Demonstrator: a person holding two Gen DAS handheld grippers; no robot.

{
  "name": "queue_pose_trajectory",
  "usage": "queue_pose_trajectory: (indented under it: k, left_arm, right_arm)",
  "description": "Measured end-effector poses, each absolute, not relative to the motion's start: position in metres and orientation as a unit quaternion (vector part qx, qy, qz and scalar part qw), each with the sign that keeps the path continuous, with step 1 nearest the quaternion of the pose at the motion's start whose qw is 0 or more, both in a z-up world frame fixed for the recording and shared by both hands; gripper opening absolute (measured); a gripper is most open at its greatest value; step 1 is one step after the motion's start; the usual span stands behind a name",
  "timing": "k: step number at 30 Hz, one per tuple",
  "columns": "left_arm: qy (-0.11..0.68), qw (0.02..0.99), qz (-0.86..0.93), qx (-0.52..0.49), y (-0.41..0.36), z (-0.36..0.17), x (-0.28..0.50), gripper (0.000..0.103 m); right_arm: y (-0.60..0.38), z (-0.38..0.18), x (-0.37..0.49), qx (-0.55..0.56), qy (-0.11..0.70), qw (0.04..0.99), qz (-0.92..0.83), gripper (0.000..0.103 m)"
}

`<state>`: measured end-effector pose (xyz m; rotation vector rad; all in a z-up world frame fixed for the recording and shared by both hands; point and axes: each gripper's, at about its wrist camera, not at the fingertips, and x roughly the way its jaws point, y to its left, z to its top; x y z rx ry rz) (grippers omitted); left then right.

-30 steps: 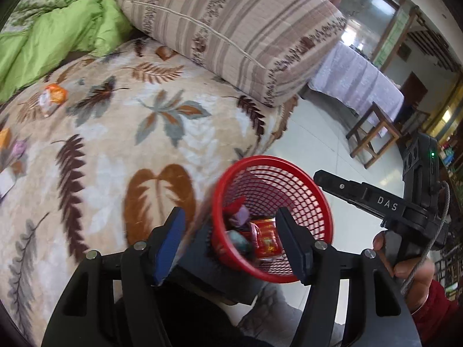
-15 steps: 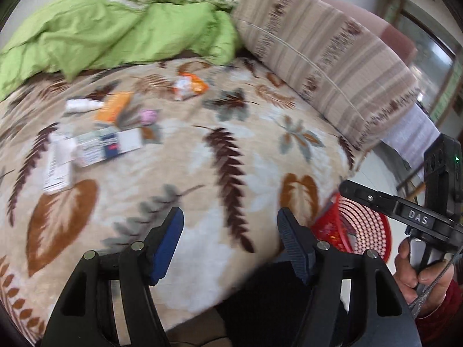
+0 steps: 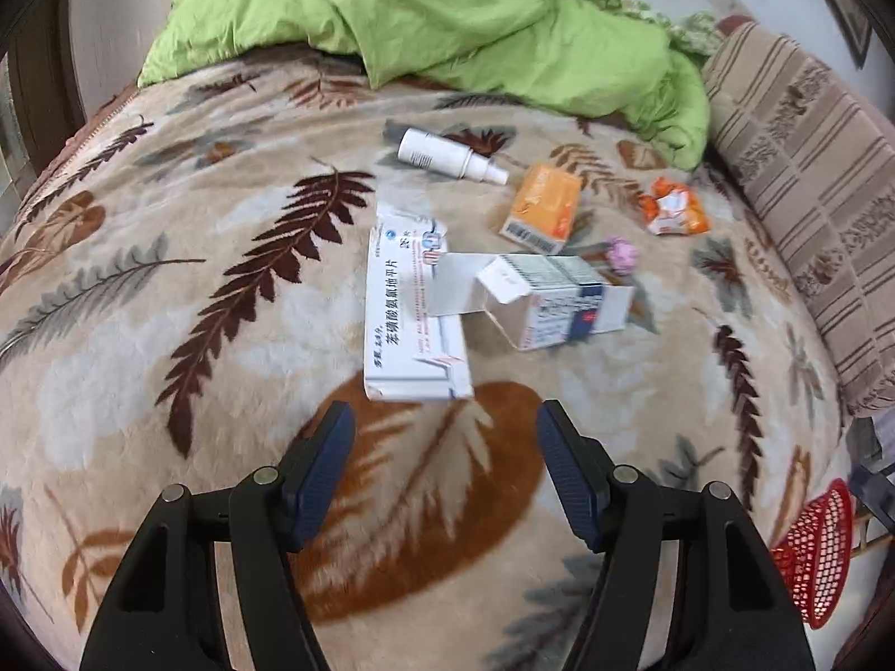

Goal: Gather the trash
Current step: 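Grasp the white tablet box with the left tool, then grasp the blue-and-white medicine box with the right tool while the left tool holds the tablet box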

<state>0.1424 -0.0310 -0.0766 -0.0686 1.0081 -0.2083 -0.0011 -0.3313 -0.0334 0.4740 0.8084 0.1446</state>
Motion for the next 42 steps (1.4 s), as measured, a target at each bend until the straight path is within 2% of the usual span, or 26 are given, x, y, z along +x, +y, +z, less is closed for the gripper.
queue_pose_trajectory:
  k: [5, 8, 10, 11, 19, 26, 31, 37, 42]
  left_arm:
    - [0.485, 0.873, -0.059, 0.0, -0.039, -0.097, 0.181, 0.066]
    - [0.489, 0.87, -0.051, -0.023, -0.034, -0.108, 0.201, 0.066]
    - [0.48, 0.876, -0.046, -0.022, -0.031, -0.109, 0.206, 0.059]
    - [0.476, 0.878, -0.04, -0.018, -0.031, -0.108, 0.207, 0.05]
    - [0.463, 0.884, 0.012, -0.058, 0.022, -0.102, 0.178, 0.05]
    - [0.437, 0.897, 0.024, -0.063, 0.038, -0.104, 0.161, 0.05]
    - [0.43, 0.901, 0.021, -0.062, 0.04, -0.105, 0.161, 0.05]
    - [0.427, 0.901, 0.015, -0.078, 0.044, -0.105, 0.162, 0.05]
    - [0.425, 0.902, 0.017, -0.074, 0.045, -0.105, 0.162, 0.05]
  right_arm:
    - [-0.323, -0.033, 0.012, 0.219, 0.396, 0.888, 0.08, 0.044]
    - [-0.317, -0.034, 0.021, 0.212, 0.4, 0.887, 0.089, 0.044]
    - [-0.313, -0.034, 0.032, 0.206, 0.402, 0.887, 0.095, 0.044]
    - [-0.311, -0.034, 0.037, 0.203, 0.401, 0.888, 0.098, 0.044]
    - [-0.291, -0.048, 0.124, 0.207, 0.407, 0.88, 0.129, 0.044]
    - [-0.275, -0.095, 0.216, 0.25, 0.442, 0.849, 0.146, 0.044]
    - [-0.27, -0.116, 0.219, 0.286, 0.471, 0.818, 0.165, 0.044]
    - [-0.233, -0.1, 0.167, 0.27, 0.503, 0.774, 0.273, 0.044]
    - [-0.229, -0.055, 0.186, 0.198, 0.457, 0.829, 0.255, 0.045]
